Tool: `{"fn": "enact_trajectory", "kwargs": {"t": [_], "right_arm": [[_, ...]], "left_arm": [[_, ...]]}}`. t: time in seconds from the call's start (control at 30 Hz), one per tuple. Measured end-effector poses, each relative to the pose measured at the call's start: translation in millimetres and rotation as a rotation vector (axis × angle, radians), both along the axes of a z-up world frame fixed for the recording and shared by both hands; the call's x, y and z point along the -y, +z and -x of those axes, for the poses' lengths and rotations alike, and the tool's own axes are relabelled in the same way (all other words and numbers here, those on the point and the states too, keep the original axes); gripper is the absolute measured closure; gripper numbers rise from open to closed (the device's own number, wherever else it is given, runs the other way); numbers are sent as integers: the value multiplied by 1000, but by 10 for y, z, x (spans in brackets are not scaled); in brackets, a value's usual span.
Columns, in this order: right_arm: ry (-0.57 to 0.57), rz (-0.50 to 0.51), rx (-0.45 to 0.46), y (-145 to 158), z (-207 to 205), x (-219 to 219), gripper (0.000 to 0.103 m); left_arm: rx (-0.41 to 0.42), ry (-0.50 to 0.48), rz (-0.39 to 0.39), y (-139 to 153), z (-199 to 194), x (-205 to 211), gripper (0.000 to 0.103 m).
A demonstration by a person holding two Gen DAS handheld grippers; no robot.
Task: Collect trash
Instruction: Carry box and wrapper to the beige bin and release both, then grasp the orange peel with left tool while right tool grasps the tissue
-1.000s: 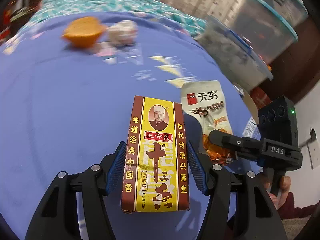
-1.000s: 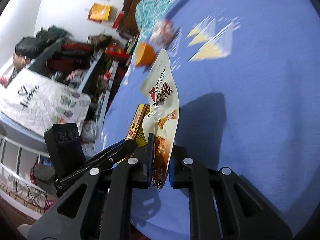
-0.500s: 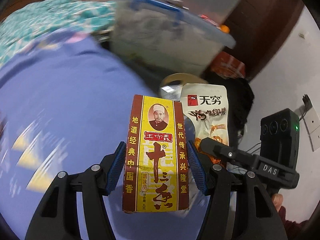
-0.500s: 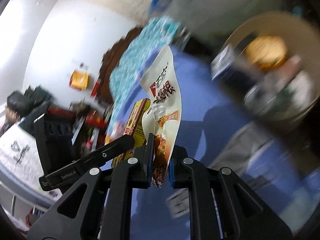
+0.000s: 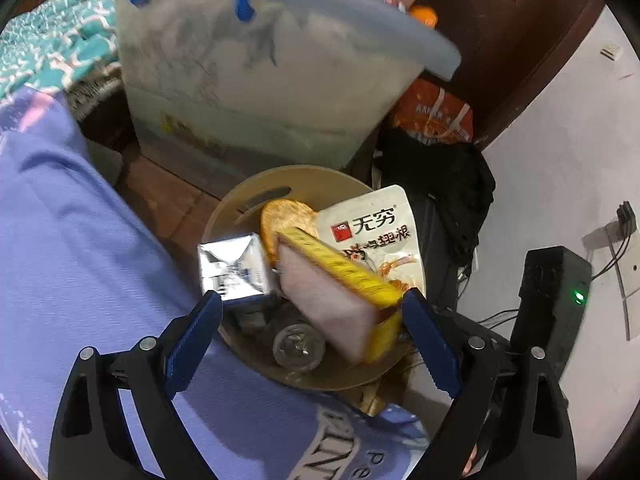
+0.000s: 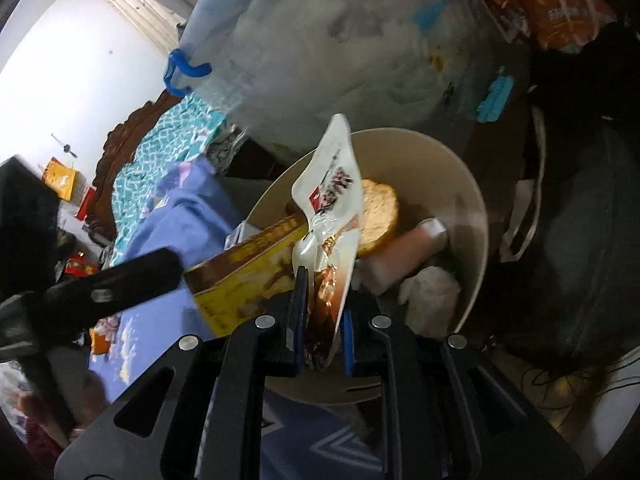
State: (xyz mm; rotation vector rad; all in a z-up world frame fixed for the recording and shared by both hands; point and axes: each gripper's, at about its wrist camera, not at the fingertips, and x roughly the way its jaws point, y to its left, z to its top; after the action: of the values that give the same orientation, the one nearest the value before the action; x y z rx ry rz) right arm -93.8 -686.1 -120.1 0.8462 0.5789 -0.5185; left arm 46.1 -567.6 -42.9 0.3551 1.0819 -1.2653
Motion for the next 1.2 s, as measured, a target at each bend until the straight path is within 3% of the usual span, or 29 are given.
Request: {"fn": "enact_trajectory", "kwargs": {"t": [0.07, 0.1, 0.13, 0.37, 0.53, 0.57, 0.6, 0.63, 0.67, 0.7, 0.73, 0.8, 0.87, 0.93, 1.03, 1.2], "right_arm": [[-29, 1, 21, -28, 64, -19, 62], [-54, 8, 29, -31, 106, -32, 44], [-74, 19, 35, -35, 134, -59, 40], [-173, 123, 63, 199, 293, -253, 40], [-94, 210, 78, 405, 203, -567, 40], [-42, 247, 42, 440, 105, -668, 41], [49, 315, -64, 434, -118, -806, 41], [49, 315, -64, 434, -118, -806, 42], [105, 360, -169, 384, -277, -873, 44], [155, 352, -250, 288, -394, -861, 54], [152, 304, -271, 211, -417, -744, 70], [125, 265, -261, 184, -389, -642, 75], [-8, 183, -199, 181, -227, -353, 73], [-145, 161, -165, 222, -87, -173, 64], [-160, 159, -156, 275, -84, -185, 52], [-165, 238, -145, 473, -106, -379, 51]], "left_arm": [[14, 9, 16, 47, -42, -112, 16], [12, 14, 23, 60, -72, -176, 16], [10, 25, 27, 68, -110, -275, 16], [67, 61, 20, 63, -137, -870, 16], [107, 96, 11, 66, -173, -1434, 16], [110, 107, 9, 66, -193, -1530, 16], [116, 126, 5, 65, -230, -1672, 16], [118, 145, 3, 65, -272, -1809, 16], [117, 162, 3, 72, -306, -1912, 16], [114, 185, 4, 79, -358, -2054, 16], [111, 201, 5, 91, -386, -2144, 16], [104, 247, 14, 106, -469, -2426, 16], [98, 282, 21, 109, -523, -2649, 16], [81, 320, 27, 94, -579, -2896, 16], [64, 371, 35, 69, -635, -3225, 16], [24, 476, 40, -11, -807, -3770, 16]]}}
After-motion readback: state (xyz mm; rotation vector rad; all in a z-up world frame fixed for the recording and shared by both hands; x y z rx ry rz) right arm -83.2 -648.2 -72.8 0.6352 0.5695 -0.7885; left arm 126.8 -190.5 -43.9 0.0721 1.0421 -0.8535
